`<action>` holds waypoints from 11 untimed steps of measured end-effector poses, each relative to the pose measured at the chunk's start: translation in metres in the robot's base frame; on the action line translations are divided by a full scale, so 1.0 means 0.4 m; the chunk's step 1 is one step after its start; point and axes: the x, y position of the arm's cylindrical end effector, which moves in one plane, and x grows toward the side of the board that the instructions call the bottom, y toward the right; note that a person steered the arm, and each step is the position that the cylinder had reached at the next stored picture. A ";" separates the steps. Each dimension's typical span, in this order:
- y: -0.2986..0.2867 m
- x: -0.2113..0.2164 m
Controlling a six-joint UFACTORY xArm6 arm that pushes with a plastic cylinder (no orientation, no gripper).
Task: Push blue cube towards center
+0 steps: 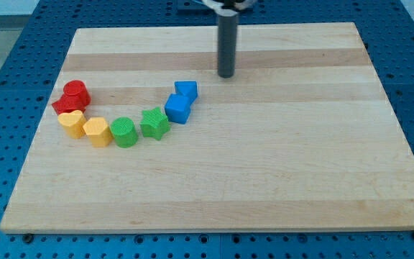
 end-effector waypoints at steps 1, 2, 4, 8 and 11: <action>-0.078 0.000; -0.160 0.031; -0.273 0.199; -0.194 0.317; -0.133 0.205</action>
